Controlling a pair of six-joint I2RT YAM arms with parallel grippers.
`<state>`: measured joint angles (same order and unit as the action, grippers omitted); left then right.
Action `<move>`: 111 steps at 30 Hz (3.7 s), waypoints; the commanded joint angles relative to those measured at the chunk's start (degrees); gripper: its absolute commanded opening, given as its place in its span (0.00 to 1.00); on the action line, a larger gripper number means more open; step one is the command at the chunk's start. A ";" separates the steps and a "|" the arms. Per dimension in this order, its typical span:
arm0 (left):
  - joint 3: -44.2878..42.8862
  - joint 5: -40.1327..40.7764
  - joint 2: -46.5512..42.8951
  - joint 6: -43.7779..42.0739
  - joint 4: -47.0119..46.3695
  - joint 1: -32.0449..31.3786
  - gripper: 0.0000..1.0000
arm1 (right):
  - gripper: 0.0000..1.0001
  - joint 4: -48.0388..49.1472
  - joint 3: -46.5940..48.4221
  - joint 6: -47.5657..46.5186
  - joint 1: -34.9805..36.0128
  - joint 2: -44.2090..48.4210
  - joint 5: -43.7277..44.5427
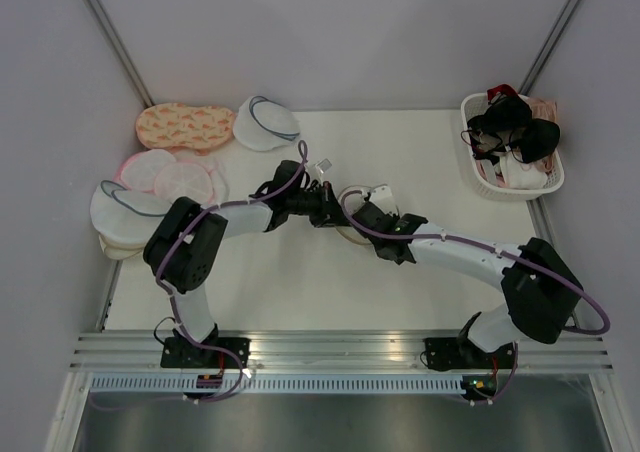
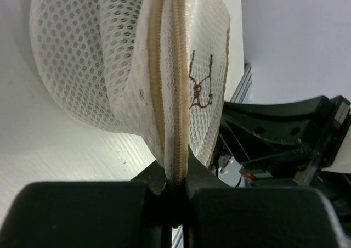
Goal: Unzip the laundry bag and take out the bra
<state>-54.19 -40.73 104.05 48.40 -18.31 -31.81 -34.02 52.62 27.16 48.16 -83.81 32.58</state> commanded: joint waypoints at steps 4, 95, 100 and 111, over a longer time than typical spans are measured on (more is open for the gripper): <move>-11.27 -10.25 3.52 -21.12 22.06 0.08 0.06 | 0.00 -0.17 3.10 -2.28 -0.97 -2.76 6.88; 21.06 37.83 -57.37 8.20 29.55 0.35 1.00 | 0.83 -5.97 2.31 -3.24 1.32 6.98 -4.61; 22.11 39.32 -62.56 8.20 33.59 0.44 0.99 | 0.83 -0.18 0.91 -6.06 1.76 15.16 -21.65; 22.99 37.30 -62.74 9.16 33.77 0.44 0.99 | 0.73 3.08 8.19 -7.47 2.11 7.97 -14.83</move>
<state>-31.05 -3.05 41.63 58.59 15.20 -31.57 -33.30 57.54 20.73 50.09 -71.94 14.70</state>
